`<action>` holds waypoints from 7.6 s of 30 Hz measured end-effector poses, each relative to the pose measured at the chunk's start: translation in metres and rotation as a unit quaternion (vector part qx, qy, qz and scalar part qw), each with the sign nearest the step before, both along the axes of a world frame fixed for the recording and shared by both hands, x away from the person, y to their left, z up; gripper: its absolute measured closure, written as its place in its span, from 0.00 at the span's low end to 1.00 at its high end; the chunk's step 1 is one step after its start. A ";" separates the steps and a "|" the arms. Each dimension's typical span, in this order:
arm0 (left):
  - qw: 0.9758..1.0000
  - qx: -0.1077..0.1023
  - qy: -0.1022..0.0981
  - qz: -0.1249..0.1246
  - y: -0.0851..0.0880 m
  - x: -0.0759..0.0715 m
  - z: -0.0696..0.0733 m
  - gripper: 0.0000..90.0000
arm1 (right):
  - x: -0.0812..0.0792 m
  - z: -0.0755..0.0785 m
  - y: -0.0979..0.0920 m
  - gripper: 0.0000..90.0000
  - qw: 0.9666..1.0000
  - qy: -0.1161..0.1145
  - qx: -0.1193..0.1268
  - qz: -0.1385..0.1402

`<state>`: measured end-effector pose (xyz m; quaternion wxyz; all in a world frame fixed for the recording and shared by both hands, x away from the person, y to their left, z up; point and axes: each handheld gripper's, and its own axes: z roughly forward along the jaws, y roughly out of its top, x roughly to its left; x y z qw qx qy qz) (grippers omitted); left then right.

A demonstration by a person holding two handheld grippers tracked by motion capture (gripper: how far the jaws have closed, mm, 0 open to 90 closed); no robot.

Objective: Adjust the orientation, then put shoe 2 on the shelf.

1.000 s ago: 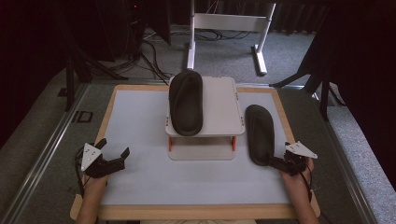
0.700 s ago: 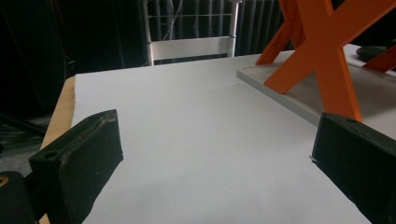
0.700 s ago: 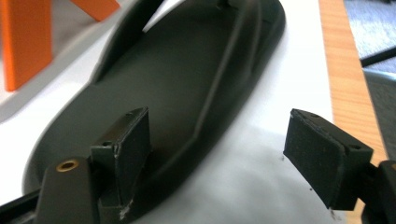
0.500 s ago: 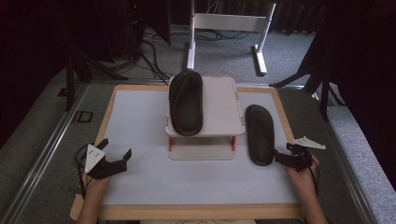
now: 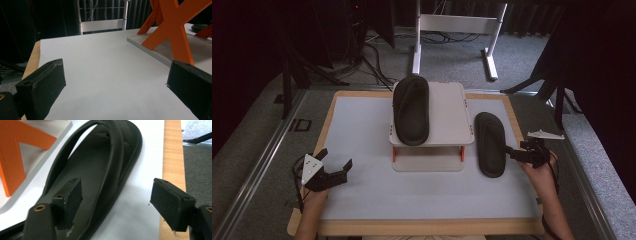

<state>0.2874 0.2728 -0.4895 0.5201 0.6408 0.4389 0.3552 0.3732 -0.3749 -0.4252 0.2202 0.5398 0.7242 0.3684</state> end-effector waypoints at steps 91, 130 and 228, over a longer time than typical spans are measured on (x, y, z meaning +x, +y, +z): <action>1.000 0.000 -0.003 -0.001 0.000 -0.001 0.000 0.01 | 0.127 0.127 0.027 0.80 0.964 0.255 -0.066 0.034; 1.000 -0.001 -0.004 -0.005 0.000 -0.001 0.000 0.01 | 0.137 0.220 0.168 0.80 0.960 0.240 -0.120 0.083; 1.000 0.001 -0.003 -0.010 -0.001 -0.001 0.000 0.01 | 0.081 0.090 0.074 0.19 0.992 0.061 -0.036 0.104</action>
